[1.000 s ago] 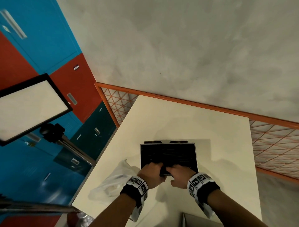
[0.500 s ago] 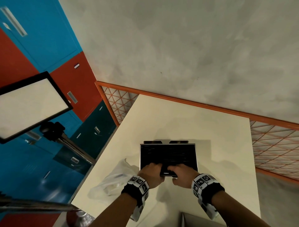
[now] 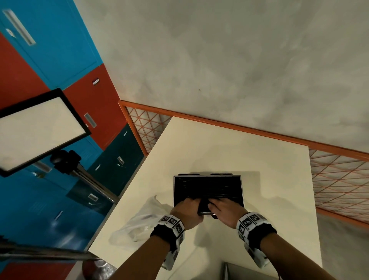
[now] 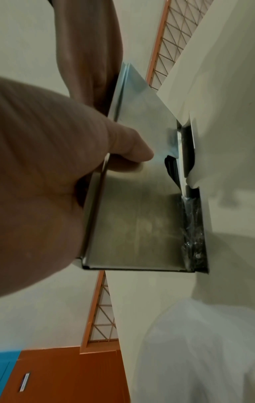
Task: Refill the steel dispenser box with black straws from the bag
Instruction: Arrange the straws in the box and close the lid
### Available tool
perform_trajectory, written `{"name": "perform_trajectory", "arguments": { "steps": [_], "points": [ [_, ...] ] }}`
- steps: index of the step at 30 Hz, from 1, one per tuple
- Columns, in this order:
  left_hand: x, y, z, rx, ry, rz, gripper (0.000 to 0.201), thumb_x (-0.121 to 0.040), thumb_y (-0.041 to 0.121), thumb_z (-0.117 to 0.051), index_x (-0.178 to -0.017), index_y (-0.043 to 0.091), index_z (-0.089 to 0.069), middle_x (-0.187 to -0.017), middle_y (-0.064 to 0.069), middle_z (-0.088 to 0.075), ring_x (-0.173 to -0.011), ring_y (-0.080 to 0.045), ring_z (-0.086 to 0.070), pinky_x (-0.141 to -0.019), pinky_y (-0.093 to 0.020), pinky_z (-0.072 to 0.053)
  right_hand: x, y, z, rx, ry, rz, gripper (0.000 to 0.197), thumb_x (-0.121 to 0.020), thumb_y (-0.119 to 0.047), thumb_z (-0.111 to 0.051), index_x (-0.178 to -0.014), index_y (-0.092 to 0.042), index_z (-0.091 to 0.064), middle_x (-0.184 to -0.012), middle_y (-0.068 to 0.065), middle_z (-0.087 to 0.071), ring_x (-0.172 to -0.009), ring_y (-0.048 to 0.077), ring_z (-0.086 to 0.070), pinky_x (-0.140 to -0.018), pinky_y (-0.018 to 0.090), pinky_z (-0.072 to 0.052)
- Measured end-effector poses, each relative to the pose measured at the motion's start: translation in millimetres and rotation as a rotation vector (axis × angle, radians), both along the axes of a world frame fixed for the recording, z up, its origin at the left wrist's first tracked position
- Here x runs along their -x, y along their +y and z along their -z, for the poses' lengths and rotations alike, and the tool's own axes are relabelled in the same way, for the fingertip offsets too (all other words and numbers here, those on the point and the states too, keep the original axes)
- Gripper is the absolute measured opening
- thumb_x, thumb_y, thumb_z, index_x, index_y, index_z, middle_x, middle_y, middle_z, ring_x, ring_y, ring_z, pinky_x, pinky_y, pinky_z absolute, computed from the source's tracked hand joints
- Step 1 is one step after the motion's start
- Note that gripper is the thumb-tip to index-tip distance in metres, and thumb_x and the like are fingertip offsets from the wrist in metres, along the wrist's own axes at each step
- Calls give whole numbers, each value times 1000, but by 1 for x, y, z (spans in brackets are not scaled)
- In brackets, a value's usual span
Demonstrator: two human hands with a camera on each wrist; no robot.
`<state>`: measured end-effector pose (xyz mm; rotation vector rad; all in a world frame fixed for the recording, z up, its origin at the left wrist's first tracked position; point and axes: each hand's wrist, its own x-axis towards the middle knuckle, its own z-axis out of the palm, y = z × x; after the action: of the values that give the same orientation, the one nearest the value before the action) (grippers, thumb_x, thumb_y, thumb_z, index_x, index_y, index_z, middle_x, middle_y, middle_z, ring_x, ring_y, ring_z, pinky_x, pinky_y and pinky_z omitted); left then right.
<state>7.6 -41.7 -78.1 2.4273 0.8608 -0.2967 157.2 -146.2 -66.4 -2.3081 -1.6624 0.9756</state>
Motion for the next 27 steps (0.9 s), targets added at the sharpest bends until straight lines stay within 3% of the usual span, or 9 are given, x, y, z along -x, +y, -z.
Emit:
{"name": "perform_trajectory", "arguments": {
  "steps": [5,8,10,15,22,25,27],
  "points": [
    [2,0,3,14,2,8,46,-77,32,-56,-123,27,-57,-112,-5,-69,-98,-32,-68,-83,-39,-59,1,9,4,202,-9,57,40,-98,-34,-33,-121,-11,-55,-117,15,-59,-111,35,-57,-86,39,-43],
    [4,-2,7,19,5,12,45,-80,30,-57,-125,27,-57,-115,-5,-68,-100,-32,-68,-85,-38,-58,1,15,8,265,-4,53,46,-87,-42,-36,-117,-18,-61,-116,12,-64,-106,32,-60,-89,37,-48],
    [5,-3,9,16,3,13,45,-80,31,-56,-125,28,-57,-115,-4,-69,-101,-31,-68,-87,-38,-58,3,18,10,295,-1,56,44,-90,-41,-39,-122,-20,-61,-122,9,-64,-109,28,-59,-93,35,-45],
    [7,-6,15,2,10,-5,45,-80,32,-55,-125,30,-57,-112,-5,-70,-99,-32,-69,-86,-39,-59,6,18,8,304,-10,37,48,-93,-49,-41,-131,-25,-57,-131,5,-60,-116,25,-55,-94,31,-40],
    [2,-3,21,-57,73,42,41,-82,34,-53,-121,24,-57,-114,-8,-68,-100,-36,-69,-86,-42,-58,0,16,-10,236,34,-50,34,-98,-34,-41,-116,-17,-64,-115,10,-66,-106,29,-60,-84,27,-42],
    [-1,0,19,-78,136,76,44,-84,42,-53,-124,26,-57,-118,-9,-68,-105,-37,-67,-90,-43,-56,-5,18,-16,225,28,-85,36,-94,-46,-43,-110,-23,-65,-106,6,-69,-98,26,-62,-85,31,-48],
    [-6,5,15,-33,200,110,48,-85,45,-55,-129,25,-56,-123,-10,-66,-111,-37,-64,-93,-42,-54,-9,20,-22,228,6,-124,49,-85,-62,-43,-112,-28,-64,-106,5,-67,-98,25,-62,-87,36,-50]
  ]
}}
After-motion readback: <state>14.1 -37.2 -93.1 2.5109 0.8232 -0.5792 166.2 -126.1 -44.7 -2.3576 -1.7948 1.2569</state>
